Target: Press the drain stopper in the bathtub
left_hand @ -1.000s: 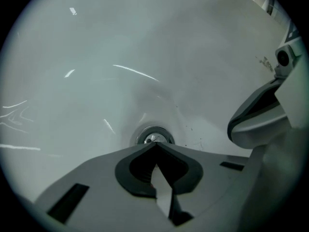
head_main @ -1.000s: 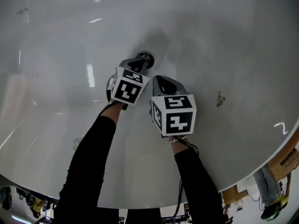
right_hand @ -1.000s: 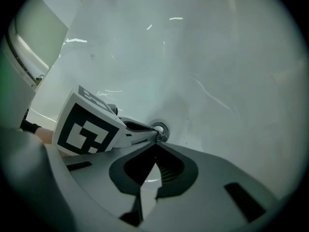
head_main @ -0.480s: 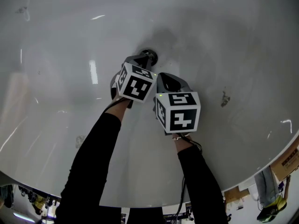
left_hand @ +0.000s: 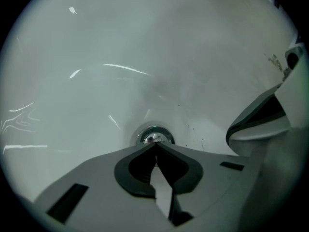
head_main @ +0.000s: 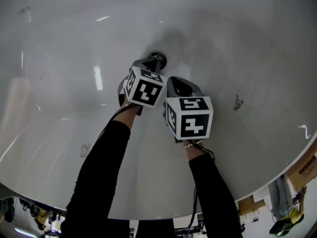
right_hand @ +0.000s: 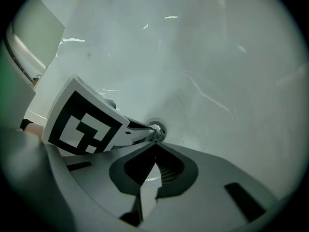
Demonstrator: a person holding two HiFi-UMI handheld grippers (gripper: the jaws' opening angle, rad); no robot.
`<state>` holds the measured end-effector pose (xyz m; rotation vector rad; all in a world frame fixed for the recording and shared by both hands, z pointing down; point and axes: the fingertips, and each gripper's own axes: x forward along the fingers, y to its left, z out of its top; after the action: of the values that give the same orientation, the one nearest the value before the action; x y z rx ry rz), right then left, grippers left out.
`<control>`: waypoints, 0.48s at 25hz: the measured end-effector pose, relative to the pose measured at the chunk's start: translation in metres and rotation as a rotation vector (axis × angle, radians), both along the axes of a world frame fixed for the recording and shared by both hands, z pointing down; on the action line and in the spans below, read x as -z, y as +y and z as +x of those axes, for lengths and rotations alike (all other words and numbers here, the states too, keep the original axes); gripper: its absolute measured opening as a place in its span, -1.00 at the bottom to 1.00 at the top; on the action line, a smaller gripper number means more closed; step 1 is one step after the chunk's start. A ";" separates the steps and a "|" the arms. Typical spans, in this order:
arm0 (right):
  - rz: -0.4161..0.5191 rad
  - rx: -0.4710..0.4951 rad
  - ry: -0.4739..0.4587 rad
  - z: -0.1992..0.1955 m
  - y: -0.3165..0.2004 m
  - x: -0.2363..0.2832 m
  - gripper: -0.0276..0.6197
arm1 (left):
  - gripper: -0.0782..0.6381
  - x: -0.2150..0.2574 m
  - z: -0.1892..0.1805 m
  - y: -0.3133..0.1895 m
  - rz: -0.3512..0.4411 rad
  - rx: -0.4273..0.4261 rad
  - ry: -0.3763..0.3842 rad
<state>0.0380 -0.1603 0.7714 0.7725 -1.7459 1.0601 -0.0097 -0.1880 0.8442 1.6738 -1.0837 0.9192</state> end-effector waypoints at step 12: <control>0.013 -0.032 -0.008 -0.001 -0.005 0.017 -0.91 | -0.77 0.022 -0.001 0.008 0.043 0.023 0.051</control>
<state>0.0368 -0.1649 0.7540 0.8079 -1.7545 1.0756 -0.0102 -0.1805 0.8224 1.7078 -1.0931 0.8392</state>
